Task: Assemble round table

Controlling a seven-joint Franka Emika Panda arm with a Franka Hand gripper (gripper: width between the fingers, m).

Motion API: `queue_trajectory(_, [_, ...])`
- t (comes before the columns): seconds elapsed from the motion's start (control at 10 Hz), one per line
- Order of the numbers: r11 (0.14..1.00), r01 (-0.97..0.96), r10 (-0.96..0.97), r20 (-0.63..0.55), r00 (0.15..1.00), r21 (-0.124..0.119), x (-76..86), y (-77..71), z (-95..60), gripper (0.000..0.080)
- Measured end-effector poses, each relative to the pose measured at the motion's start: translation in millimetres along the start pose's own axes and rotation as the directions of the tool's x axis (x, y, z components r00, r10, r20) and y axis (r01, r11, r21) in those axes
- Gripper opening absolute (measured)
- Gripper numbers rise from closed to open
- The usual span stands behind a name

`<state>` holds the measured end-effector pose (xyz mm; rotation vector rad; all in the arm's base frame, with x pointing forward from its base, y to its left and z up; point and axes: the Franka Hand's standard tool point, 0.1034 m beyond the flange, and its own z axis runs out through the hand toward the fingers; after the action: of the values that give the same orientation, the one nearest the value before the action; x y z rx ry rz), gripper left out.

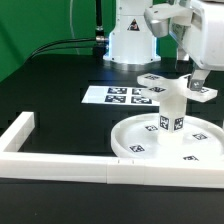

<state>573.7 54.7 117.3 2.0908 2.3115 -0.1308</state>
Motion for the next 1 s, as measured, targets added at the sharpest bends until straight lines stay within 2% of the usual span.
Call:
queue_trajectory(0.3, [0.995,0.103,-0.103,0.007,0.995,0.003,-8.0,-0.9,1.3,0.0648])
queue_trajectory(0.7, [0.999,0.043,-0.043,0.006,0.999,0.018,-20.9,-3.9,4.0,0.0648])
queue_trajectory(1.0, [1.000,0.002,-0.002,0.005,1.000,0.026,-21.9,-6.8,9.0,0.0648])
